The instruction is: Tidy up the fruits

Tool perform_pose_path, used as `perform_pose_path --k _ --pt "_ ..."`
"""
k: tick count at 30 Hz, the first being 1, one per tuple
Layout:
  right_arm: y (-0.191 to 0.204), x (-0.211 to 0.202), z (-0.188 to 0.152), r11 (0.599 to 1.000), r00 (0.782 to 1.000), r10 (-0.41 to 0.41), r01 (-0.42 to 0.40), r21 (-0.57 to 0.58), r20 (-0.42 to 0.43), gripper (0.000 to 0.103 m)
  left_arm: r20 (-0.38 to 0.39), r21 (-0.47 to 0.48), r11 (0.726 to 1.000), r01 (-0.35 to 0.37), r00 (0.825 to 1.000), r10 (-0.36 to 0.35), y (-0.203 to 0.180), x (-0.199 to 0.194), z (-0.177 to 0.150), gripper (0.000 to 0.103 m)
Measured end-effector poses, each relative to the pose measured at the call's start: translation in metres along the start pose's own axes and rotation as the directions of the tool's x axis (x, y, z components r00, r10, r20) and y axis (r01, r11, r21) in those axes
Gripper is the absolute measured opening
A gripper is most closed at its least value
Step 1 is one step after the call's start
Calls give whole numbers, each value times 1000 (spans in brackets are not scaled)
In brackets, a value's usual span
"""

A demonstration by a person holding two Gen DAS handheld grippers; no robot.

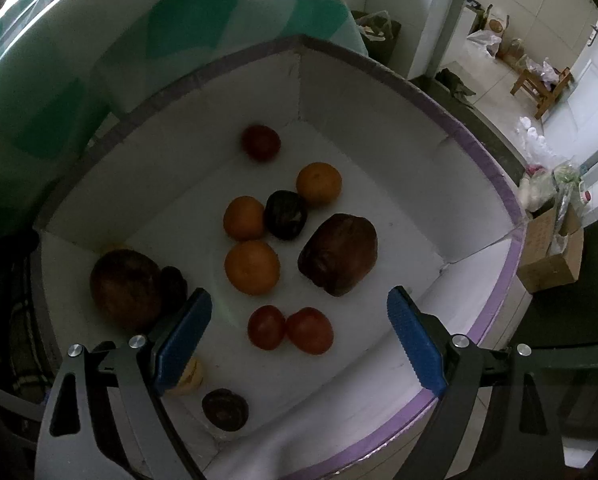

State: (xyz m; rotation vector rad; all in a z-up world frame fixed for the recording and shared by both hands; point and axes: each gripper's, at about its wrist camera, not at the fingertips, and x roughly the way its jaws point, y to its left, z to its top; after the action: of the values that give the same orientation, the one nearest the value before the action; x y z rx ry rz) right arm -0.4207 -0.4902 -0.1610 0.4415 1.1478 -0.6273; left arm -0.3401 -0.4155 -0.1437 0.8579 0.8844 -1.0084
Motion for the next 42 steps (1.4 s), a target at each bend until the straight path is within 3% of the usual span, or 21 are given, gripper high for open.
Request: perform_pose_path --k 42 --pt "-2 8 -2 1000 1000 9 -9 -1 -19 86 -14 -18 1000 -12 1000 12 6 5 1 95"
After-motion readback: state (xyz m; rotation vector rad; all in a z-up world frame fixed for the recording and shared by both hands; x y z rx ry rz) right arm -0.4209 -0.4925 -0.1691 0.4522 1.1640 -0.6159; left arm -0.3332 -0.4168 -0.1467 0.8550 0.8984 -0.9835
